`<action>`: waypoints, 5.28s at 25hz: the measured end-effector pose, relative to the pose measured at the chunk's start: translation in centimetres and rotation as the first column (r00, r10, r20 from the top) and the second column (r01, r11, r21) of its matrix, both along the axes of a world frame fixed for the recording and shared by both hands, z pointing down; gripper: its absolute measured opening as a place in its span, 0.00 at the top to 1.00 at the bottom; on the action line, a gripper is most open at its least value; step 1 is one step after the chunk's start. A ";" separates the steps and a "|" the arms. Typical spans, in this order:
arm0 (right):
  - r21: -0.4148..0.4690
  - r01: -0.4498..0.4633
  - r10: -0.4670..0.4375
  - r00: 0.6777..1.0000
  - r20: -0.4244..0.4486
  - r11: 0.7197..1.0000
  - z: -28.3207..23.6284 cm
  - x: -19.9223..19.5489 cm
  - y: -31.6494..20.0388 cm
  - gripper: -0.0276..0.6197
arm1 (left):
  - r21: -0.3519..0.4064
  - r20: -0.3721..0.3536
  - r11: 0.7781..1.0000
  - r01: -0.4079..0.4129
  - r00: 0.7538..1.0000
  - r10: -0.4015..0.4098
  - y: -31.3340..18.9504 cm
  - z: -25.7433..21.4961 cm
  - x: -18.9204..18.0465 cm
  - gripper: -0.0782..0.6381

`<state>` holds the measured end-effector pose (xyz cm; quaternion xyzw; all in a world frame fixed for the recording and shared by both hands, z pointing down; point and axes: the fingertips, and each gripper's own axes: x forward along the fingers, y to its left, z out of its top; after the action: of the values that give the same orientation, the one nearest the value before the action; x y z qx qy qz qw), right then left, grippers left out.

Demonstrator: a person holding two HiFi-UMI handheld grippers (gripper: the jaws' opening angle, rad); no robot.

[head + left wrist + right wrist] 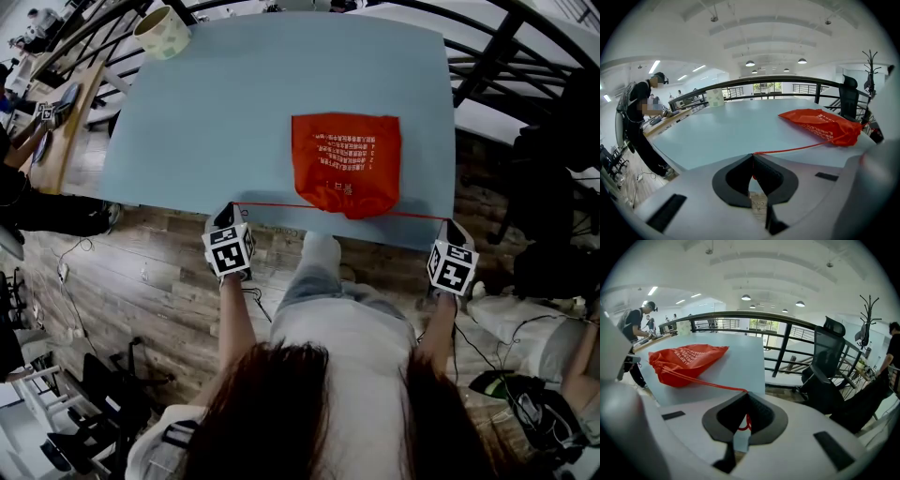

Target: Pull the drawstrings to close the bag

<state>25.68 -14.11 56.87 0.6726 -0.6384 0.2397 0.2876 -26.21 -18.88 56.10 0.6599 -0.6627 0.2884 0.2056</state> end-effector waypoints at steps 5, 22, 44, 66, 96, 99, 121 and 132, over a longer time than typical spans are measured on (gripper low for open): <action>-0.002 -0.022 0.022 1.000 -0.010 1.000 -0.1 1.0 -0.1 0.92 | -0.001 0.002 1.000 0.001 1.000 -0.001 -0.1 0.0 0.3 0.87; -0.011 0.004 -0.003 0.996 0.085 1.000 0.0 0.9 -0.4 0.92 | -0.022 -0.198 0.996 -0.084 0.977 0.078 1.4 0.4 3.7 0.87; -0.033 0.090 -0.087 0.993 0.084 0.995 0.2 -0.3 0.6 0.92 | -0.076 -0.217 0.981 -0.176 0.964 0.156 4.9 0.8 6.8 0.86; -0.102 0.175 -0.162 0.979 0.124 0.979 1.9 -1.6 3.4 0.82 | -0.120 -0.225 0.974 -0.193 0.961 0.163 8.4 2.0 7.0 0.72; -0.117 0.212 -0.189 0.965 0.181 0.970 2.3 -1.8 6.8 0.79 | -0.090 -0.259 0.984 -0.157 0.957 0.129 11.1 1.6 6.5 0.70; -0.106 0.214 -0.194 0.965 0.175 0.971 2.0 -2.1 7.5 0.79 | -0.074 -0.257 0.981 -0.178 0.954 0.154 11.2 1.0 7.0 0.70; 0.115 0.251 -0.268 0.948 0.171 0.961 -4.4 -8.6 11.0 0.79 | 0.114 -0.208 0.941 -0.320 0.918 0.337 14.8 -5.1 10.1 0.75; 0.219 0.279 -0.313 0.939 0.139 0.935 -7.1 -11.4 12.3 0.79 | 0.246 -0.159 0.899 -0.363 0.900 0.406 16.3 -8.5 12.1 0.76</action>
<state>14.26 -1.79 49.72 0.5702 -0.7756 0.1865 0.1964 -14.09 -2.56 47.59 0.8224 -0.5203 0.1818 0.1410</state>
